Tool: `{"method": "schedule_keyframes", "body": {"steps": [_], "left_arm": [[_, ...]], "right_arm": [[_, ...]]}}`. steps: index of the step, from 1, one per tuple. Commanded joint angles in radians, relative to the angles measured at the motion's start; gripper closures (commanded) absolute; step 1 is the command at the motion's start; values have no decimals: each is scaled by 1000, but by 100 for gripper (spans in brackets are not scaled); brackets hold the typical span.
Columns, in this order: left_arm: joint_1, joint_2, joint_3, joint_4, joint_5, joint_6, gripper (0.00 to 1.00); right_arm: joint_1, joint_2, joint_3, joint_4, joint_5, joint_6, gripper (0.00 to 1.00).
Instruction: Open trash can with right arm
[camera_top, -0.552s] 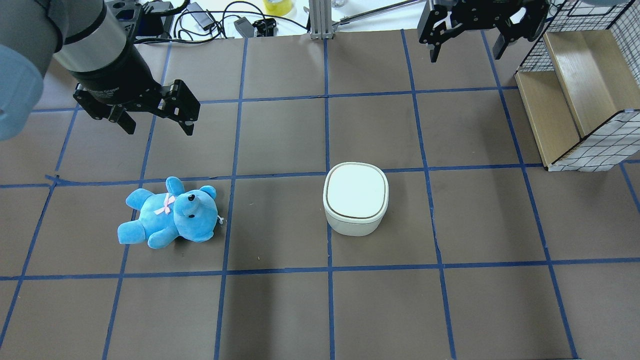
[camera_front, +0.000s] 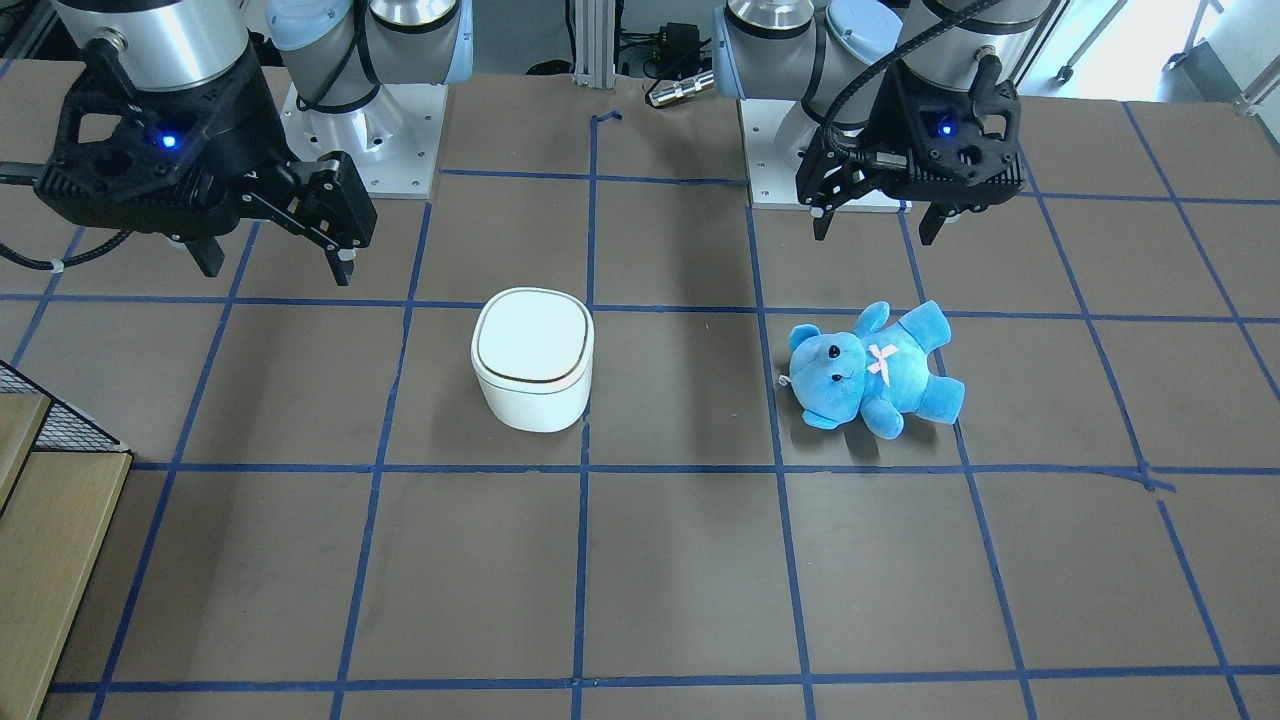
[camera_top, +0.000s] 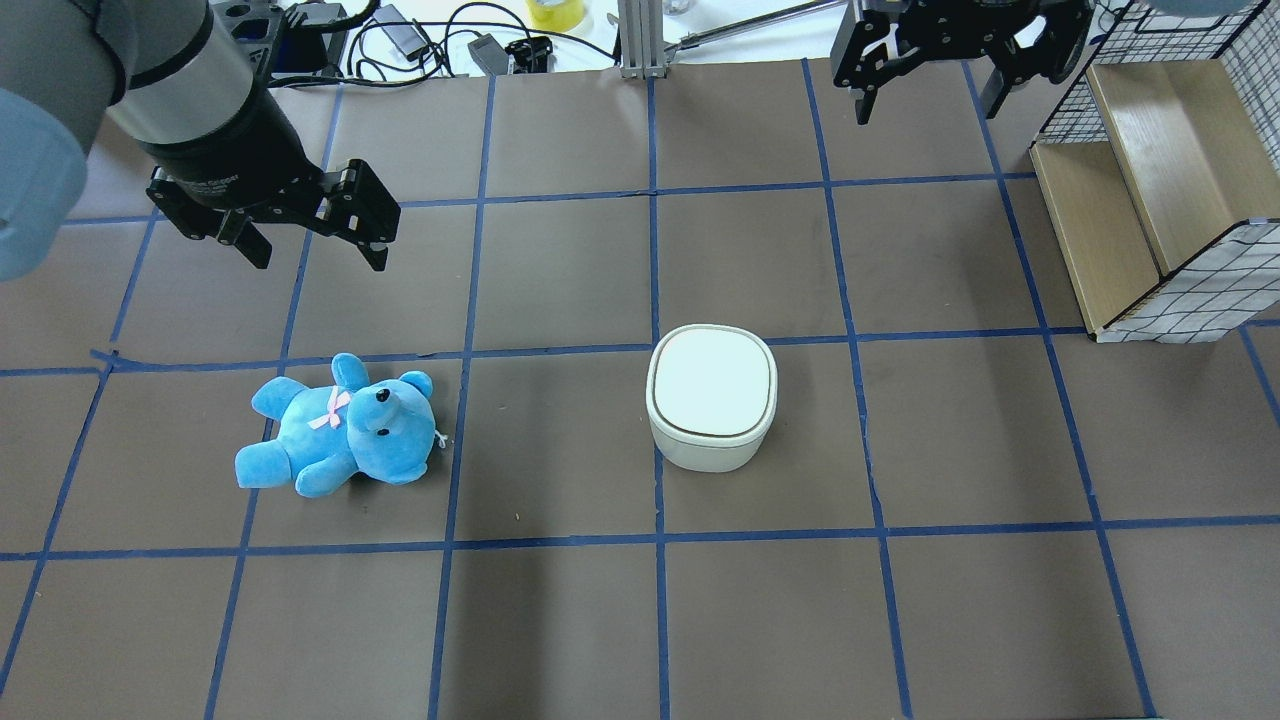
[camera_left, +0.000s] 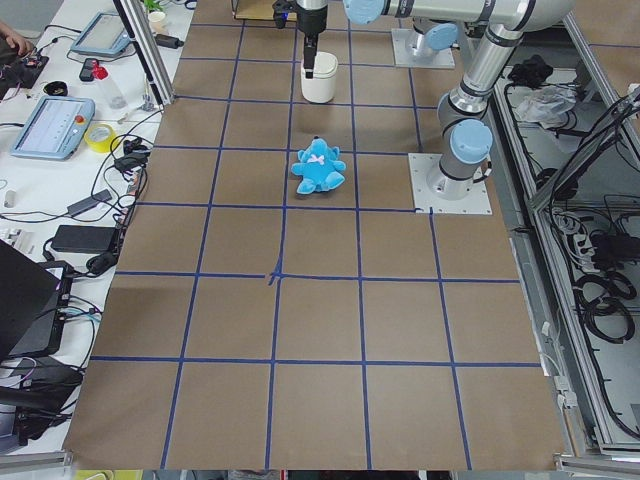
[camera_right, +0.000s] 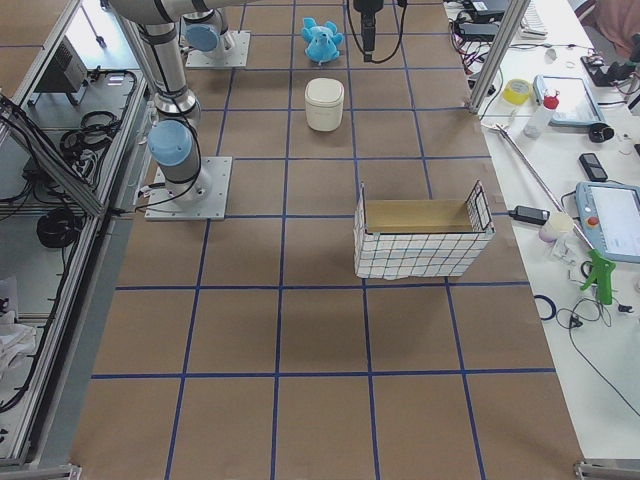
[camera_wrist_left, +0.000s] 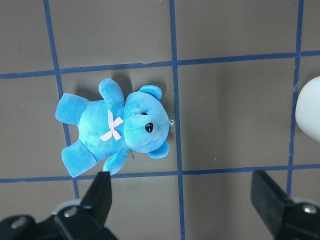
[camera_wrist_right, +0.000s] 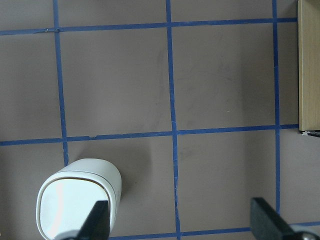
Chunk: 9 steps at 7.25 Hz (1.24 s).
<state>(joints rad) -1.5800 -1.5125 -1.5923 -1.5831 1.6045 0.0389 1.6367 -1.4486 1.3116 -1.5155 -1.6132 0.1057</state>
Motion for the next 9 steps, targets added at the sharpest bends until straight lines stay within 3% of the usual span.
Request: {"method": "schedule_keyframes", "body": {"steps": [1,2,3,5,6,9], "left_arm": [[0,0,0,0,0,1,0],[0,0,0,0,0,1,0],[0,0,0,0,0,1,0],[0,0,0,0,0,-1,0],[0,0,0,0,0,1,0],[0,0,0,0,0,-1,0]], "right_arm": [[9,23,15,-47,63,8,52],[58,27,55,-110,59,35,78],[124,39,111,-188,49,89,79],[182,59,330,-473,6,179,86],[189,59,410,-530,4,183,87],[190,57,478,-481,21,196,85]]}}
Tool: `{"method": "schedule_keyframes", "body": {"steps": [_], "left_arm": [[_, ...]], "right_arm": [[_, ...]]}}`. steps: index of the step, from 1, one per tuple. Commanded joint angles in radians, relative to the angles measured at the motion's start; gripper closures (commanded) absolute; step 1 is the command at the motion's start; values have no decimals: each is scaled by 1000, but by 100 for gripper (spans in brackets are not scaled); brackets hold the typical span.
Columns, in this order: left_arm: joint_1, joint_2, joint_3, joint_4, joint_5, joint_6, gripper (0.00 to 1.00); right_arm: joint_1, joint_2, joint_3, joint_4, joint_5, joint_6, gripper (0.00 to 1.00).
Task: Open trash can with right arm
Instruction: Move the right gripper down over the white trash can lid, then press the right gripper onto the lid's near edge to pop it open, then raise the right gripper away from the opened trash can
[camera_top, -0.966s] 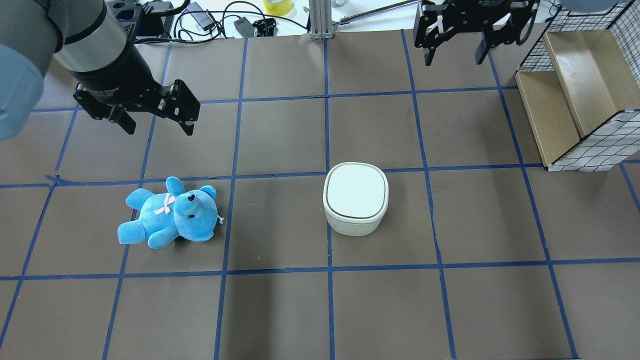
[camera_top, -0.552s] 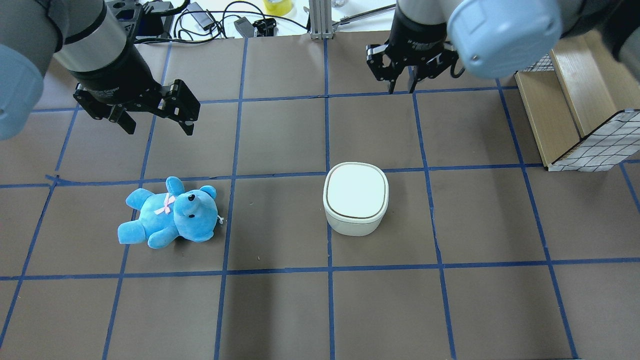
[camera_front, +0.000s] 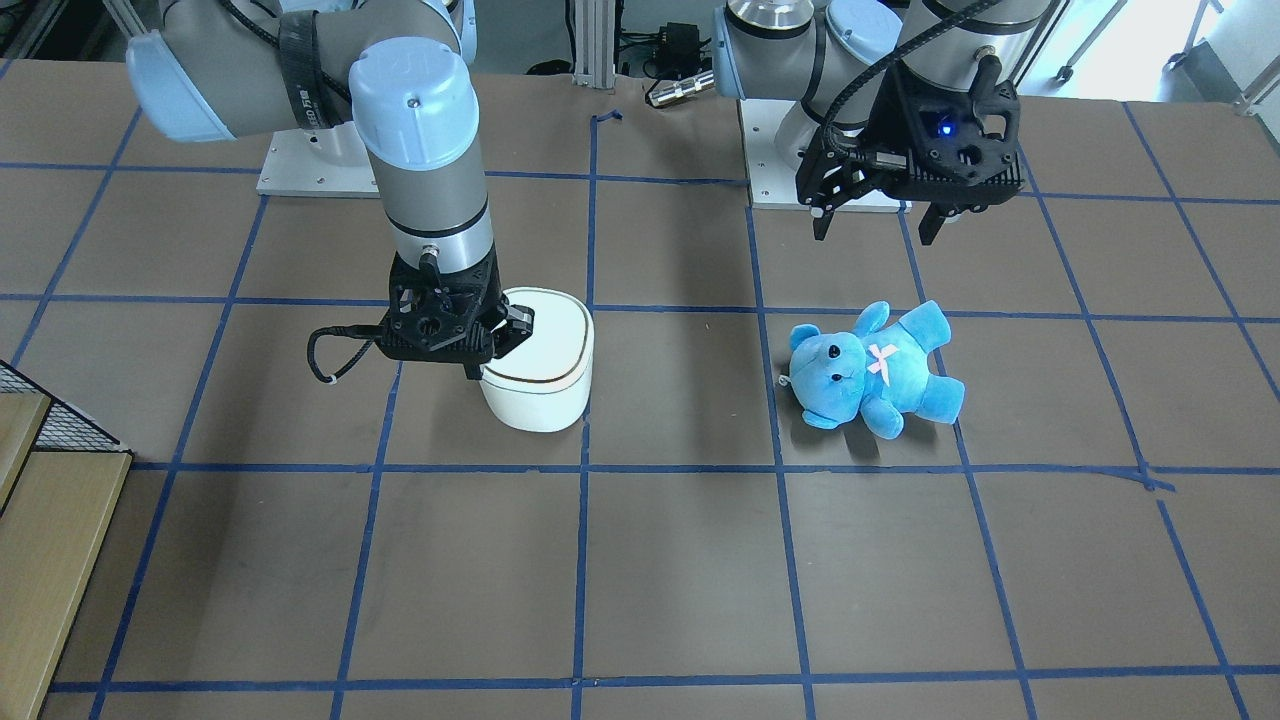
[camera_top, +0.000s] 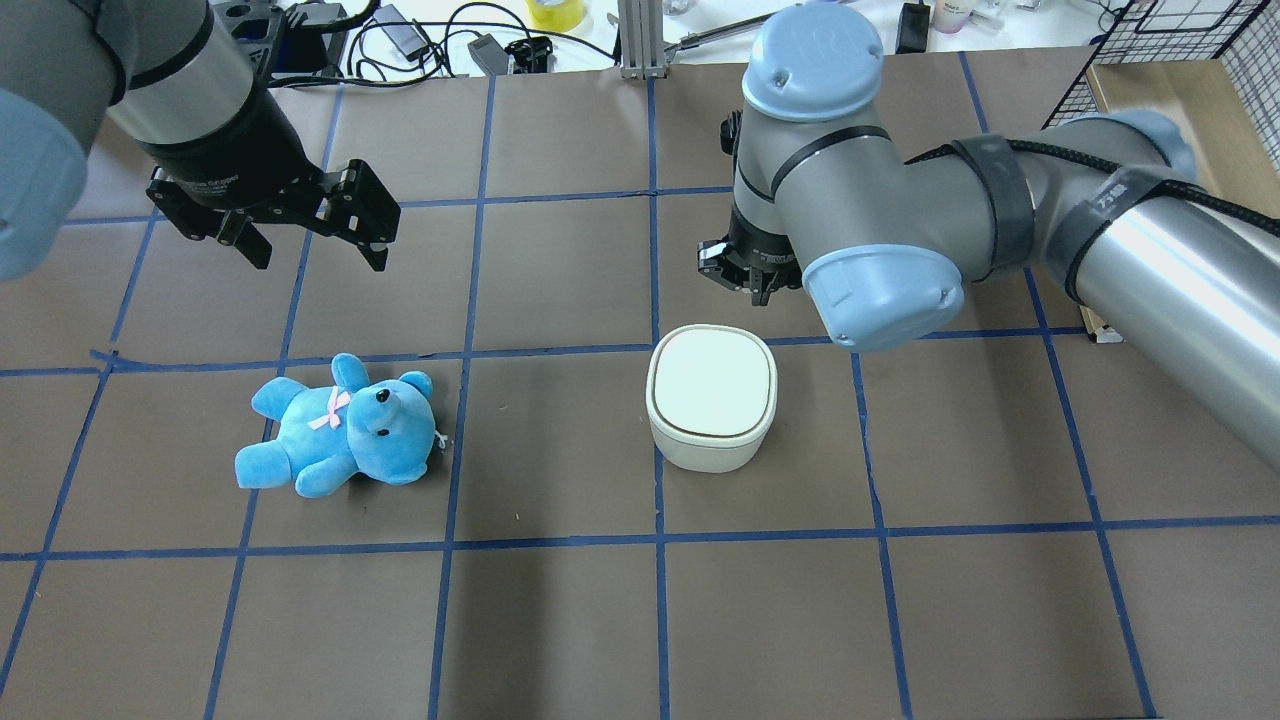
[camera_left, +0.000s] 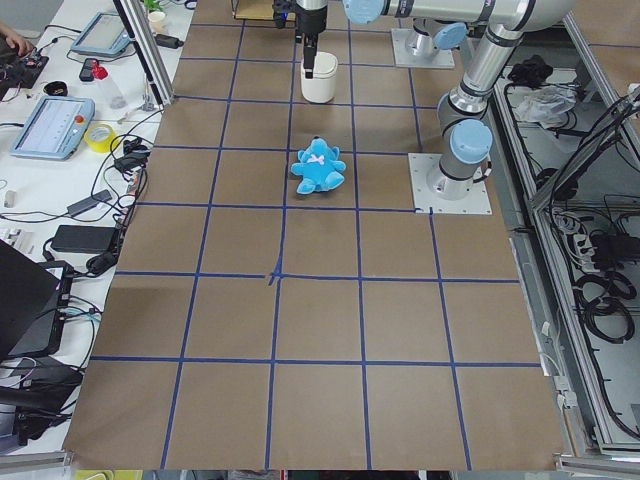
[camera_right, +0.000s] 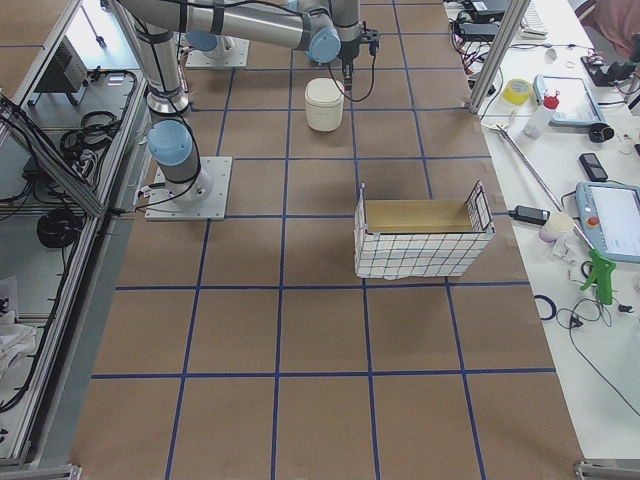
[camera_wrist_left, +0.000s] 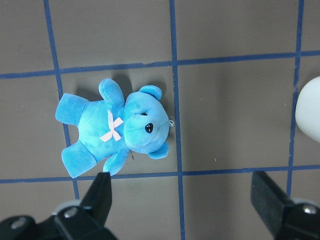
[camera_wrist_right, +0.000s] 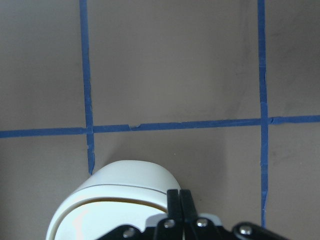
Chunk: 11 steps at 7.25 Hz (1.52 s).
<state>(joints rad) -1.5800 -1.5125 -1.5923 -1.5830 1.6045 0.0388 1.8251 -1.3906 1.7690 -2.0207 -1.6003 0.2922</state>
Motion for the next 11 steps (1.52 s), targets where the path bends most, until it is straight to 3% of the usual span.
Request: {"method": "schedule_keyframes", "body": {"steps": [1,3,7,8,9,10,11], "left_arm": [[0,0,0,0,0,0,0],[0,0,0,0,0,1,0],[0,0,0,0,0,1,0],[0,0,0,0,0,1,0],[0,0,0,0,0,1,0],[0,0,0,0,0,0,0],[0,0,0,0,0,0,0]], "right_arm": [[5,-2,23,64,29,22,84],[13,-2,35,111,71,79,84],[25,2,60,96,69,110,83],[19,-28,19,106,71,108,76],[20,-63,-67,207,66,105,69],[17,-65,-156,294,54,96,48],[-4,-65,-227,295,54,67,0]]}}
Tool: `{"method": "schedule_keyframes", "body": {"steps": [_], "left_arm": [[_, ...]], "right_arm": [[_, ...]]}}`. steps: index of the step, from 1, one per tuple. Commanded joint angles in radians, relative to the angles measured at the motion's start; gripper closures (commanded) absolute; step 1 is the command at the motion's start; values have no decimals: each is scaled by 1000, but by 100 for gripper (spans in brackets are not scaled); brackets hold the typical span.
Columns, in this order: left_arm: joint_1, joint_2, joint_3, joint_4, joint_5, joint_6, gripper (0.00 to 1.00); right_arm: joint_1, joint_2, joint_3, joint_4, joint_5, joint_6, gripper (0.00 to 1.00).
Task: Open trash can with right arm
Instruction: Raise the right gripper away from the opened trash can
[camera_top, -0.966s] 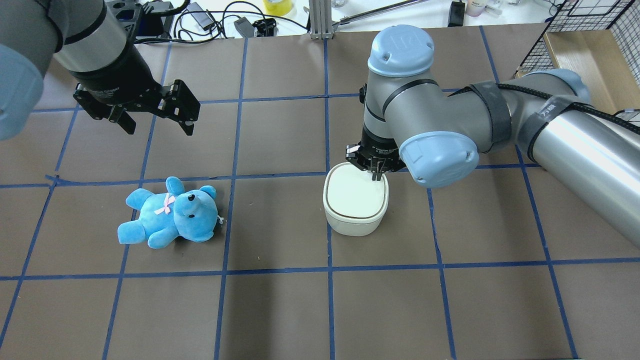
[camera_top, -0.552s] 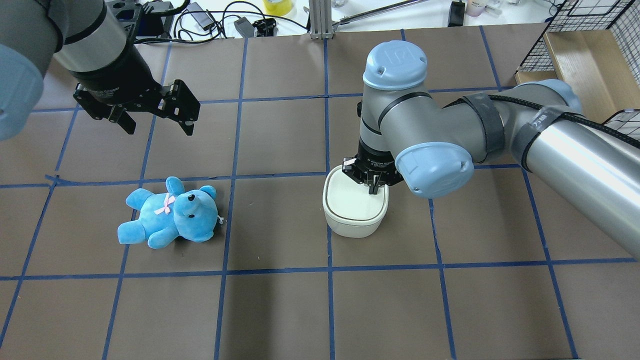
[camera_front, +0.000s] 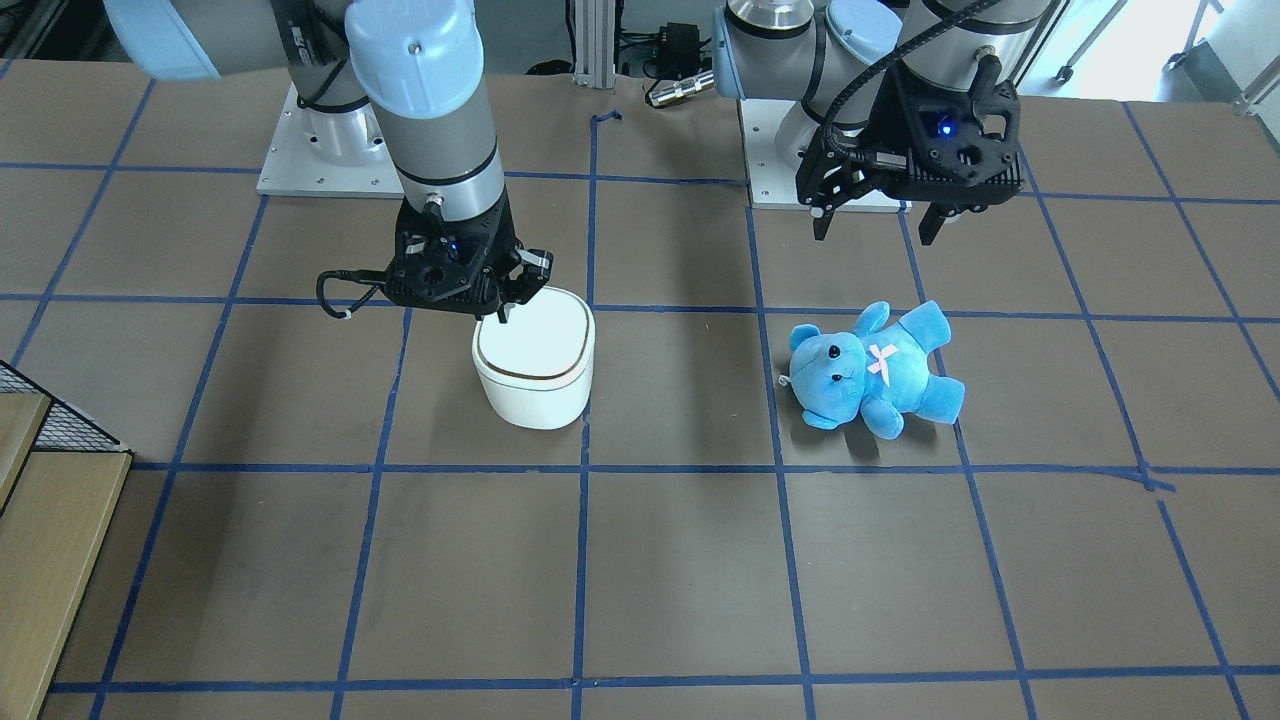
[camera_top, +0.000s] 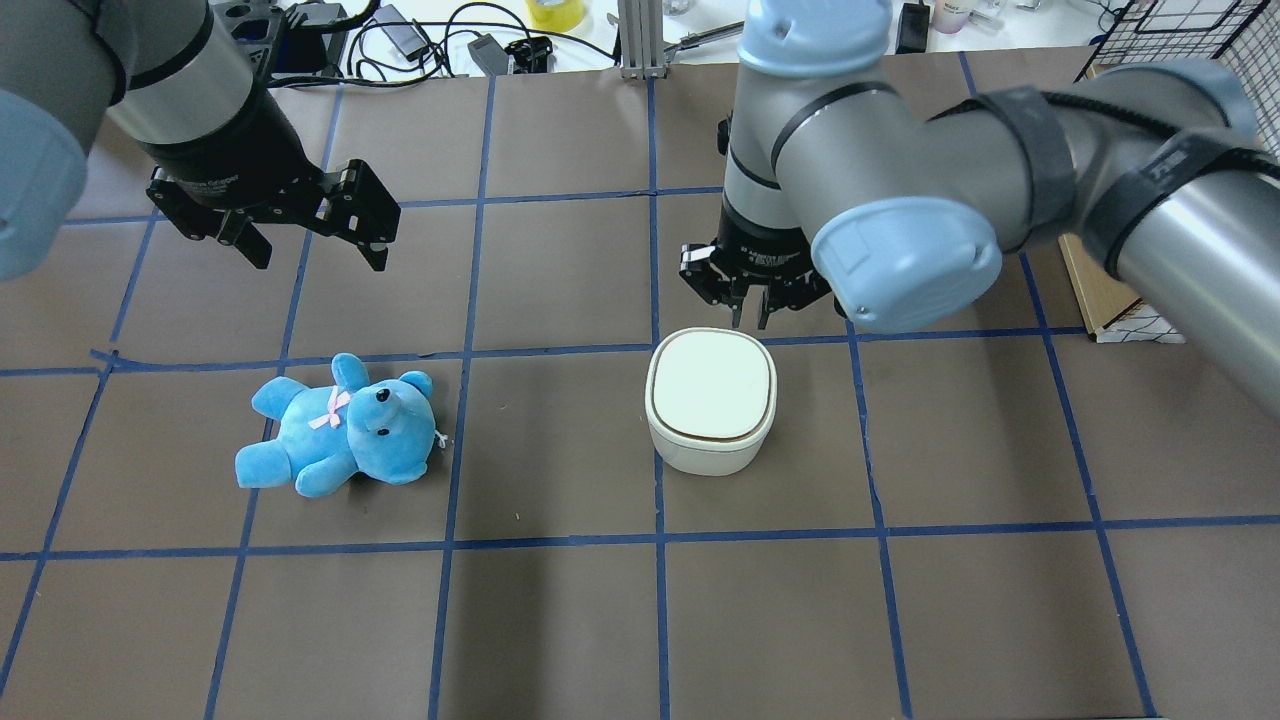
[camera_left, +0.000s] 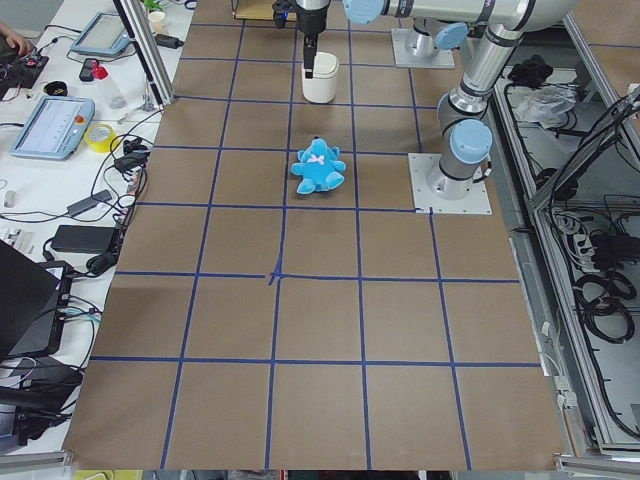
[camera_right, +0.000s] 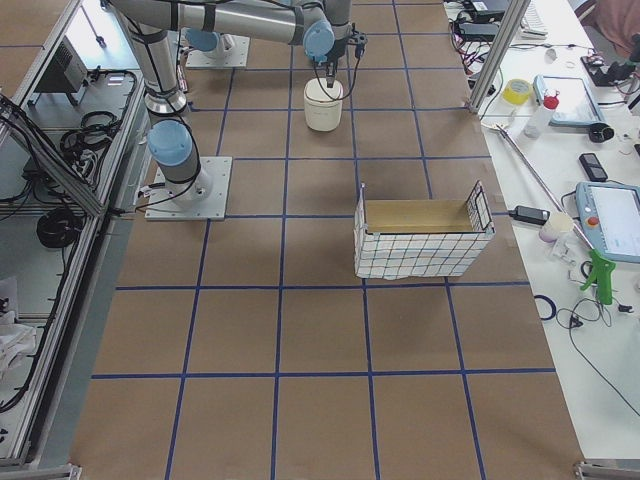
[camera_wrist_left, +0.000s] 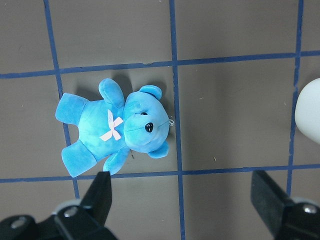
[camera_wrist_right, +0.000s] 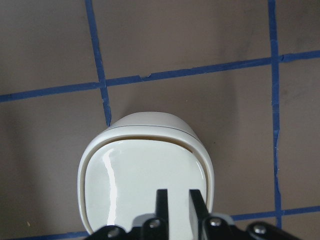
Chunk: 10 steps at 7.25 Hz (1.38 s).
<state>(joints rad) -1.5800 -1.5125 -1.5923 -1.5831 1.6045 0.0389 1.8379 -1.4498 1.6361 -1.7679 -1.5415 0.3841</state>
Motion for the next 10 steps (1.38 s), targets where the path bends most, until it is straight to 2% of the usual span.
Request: {"method": "schedule_keyframes", "body": {"steps": [1,2,3,6,10], "left_arm": [[0,0,0,0,0,1,0],[0,0,0,0,0,1,0],[0,0,0,0,0,-1,0],[0,0,0,0,0,1,0],[0,0,0,0,0,-1,0]], "right_arm": [[-44,-6,-151,54,-14,-48,0],[-83,-6,-182,109,-15,-92,0],[-107,-8,-206,117,-23,-149,0],[-150,-8,-213,122,-22,-209,0],[-152,-9,-211,133,-25,-214,0]]}}
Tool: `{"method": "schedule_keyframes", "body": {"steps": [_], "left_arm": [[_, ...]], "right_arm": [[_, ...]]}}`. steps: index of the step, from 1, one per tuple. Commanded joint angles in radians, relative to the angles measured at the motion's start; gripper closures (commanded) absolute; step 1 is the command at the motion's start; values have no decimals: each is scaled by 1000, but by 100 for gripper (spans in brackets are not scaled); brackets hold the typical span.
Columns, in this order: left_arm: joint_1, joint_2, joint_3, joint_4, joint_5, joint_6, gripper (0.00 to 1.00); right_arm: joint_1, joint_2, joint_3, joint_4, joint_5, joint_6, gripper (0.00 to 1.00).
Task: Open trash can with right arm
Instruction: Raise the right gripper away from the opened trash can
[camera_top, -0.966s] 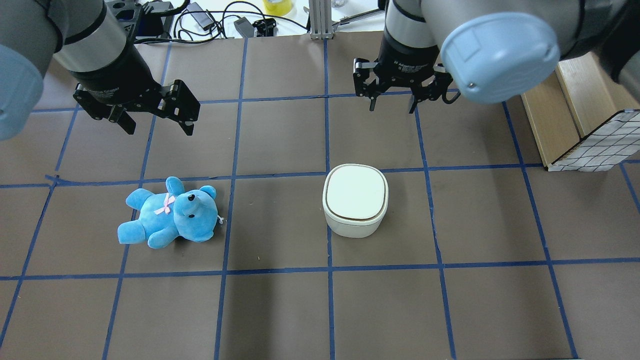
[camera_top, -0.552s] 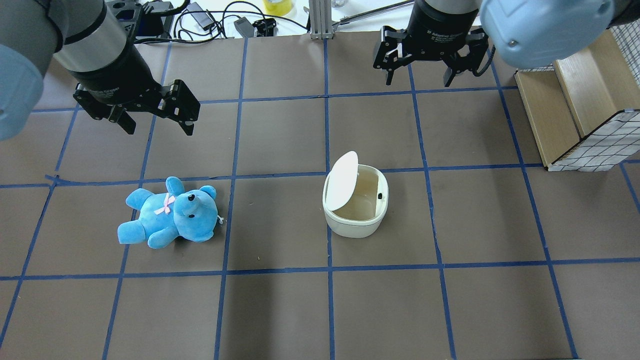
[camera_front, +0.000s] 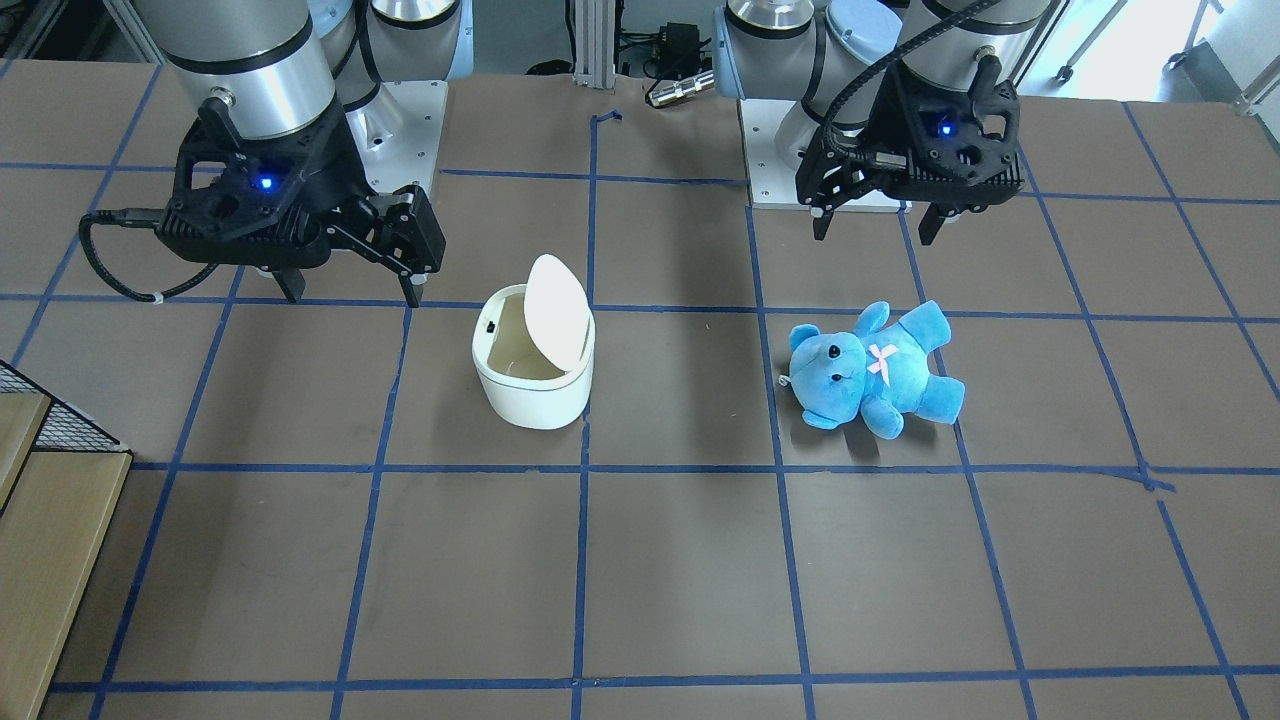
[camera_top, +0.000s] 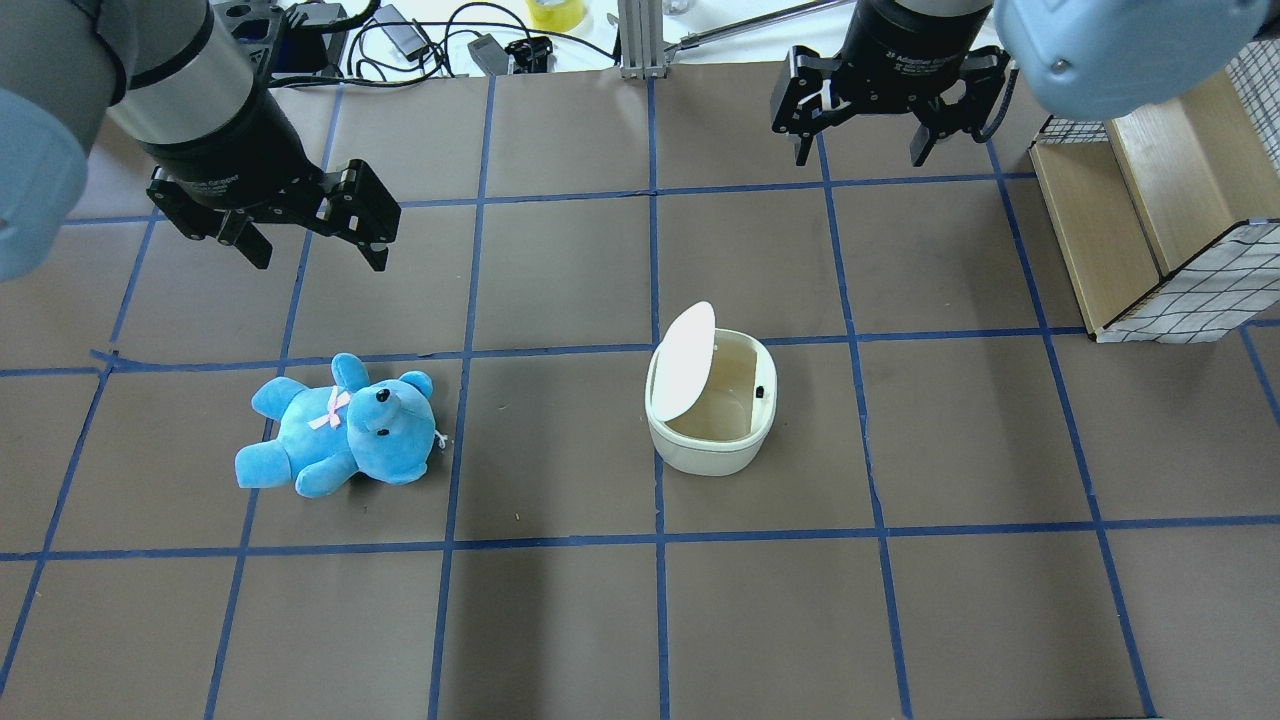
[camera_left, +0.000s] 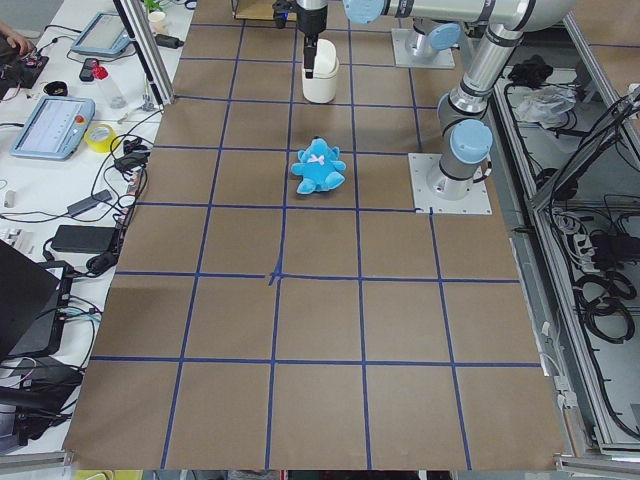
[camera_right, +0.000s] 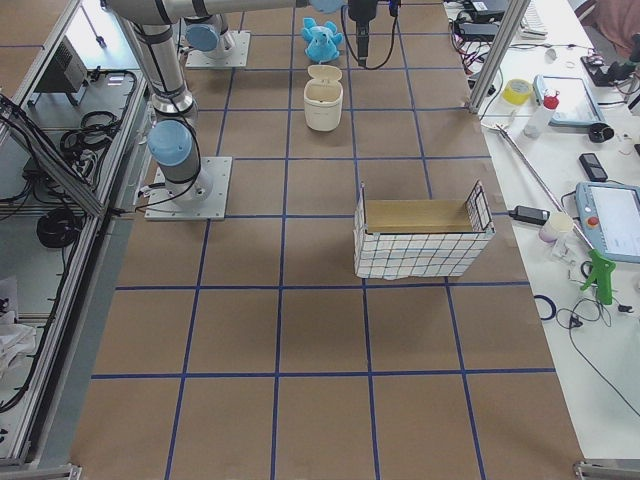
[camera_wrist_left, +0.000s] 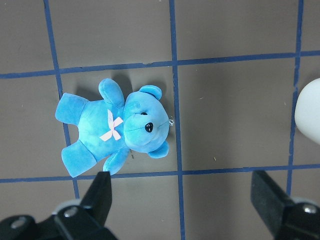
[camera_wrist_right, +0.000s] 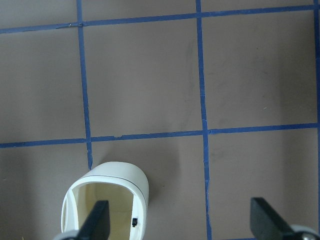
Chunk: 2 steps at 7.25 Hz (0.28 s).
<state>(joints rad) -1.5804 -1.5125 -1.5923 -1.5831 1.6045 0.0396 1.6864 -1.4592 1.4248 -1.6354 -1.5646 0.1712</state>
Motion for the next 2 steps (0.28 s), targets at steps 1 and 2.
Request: {"method": "schedule_keyframes", "body": {"steps": [1,2], "left_arm": [[0,0,0,0,0,0,0],[0,0,0,0,0,0,0]], "right_arm": [[1,0,0,-1,1,-1,0],[-1,-1,0,0,1,-1,0]]}}
